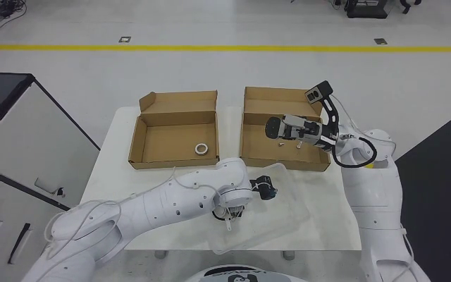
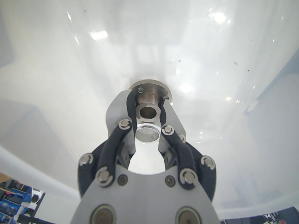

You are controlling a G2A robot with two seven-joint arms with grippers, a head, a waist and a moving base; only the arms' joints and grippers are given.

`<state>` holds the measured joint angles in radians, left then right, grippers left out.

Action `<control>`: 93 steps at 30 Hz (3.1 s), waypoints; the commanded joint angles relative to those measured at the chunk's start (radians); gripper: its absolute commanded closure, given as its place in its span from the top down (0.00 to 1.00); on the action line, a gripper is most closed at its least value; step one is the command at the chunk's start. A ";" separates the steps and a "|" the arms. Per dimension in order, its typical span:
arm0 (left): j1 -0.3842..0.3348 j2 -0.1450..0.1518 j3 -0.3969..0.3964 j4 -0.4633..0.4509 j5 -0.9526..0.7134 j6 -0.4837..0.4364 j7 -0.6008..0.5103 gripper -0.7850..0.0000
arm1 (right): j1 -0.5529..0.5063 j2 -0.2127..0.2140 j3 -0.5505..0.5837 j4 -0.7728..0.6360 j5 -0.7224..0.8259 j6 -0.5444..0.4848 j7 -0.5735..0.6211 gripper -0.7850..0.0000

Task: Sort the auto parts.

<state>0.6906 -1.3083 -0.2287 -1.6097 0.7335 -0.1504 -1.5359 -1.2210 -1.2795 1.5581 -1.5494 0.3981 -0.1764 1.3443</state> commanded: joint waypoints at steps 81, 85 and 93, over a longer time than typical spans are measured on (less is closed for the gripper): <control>0.427 0.667 -0.800 -0.286 -0.637 -0.862 0.911 0.00 | 0.000 0.000 0.000 0.000 0.000 0.000 0.000 1.00; 0.430 0.663 -0.804 -0.280 -0.655 -0.862 0.969 0.00 | 0.000 0.000 0.000 0.000 0.000 0.000 0.000 1.00; 0.433 0.661 -0.815 -0.272 -0.631 -0.862 0.994 0.00 | 0.000 0.000 0.000 0.000 0.000 0.000 0.000 1.00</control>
<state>1.1236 -0.6470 -1.0435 -1.8813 0.1033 -1.0123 -0.5418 -1.2210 -1.2795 1.5581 -1.5494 0.3981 -0.1764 1.3443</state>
